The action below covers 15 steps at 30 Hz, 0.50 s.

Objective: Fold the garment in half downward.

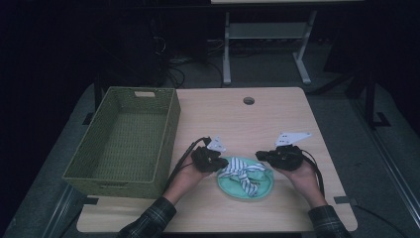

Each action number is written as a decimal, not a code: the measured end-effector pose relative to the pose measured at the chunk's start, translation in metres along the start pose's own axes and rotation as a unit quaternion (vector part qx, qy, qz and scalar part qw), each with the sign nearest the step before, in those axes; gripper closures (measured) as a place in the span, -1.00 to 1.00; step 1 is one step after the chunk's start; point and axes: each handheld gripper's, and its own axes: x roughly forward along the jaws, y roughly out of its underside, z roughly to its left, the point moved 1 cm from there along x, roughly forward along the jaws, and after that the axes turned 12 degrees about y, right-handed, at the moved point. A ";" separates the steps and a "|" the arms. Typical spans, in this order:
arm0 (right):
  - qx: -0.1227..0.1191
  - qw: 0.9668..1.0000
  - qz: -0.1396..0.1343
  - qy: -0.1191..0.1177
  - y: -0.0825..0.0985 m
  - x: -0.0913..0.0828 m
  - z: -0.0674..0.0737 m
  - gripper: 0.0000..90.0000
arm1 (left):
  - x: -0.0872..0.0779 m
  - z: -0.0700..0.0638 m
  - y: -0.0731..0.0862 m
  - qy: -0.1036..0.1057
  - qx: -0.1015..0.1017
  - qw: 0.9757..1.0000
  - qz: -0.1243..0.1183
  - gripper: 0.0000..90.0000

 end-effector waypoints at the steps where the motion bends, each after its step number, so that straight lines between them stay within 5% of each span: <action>1: 0.000 1.000 0.004 -0.005 0.000 0.001 0.002 0.97 | 0.000 -0.002 0.000 0.005 -0.001 1.000 0.000 0.92; 8: -0.017 0.999 0.002 -0.035 0.004 -0.010 0.019 0.99 | -0.003 -0.020 0.003 0.047 0.007 0.999 -0.006 0.94; 15: -0.032 0.998 0.007 -0.048 0.014 -0.022 0.034 0.99 | -0.002 -0.040 0.011 0.063 0.023 0.998 0.005 0.92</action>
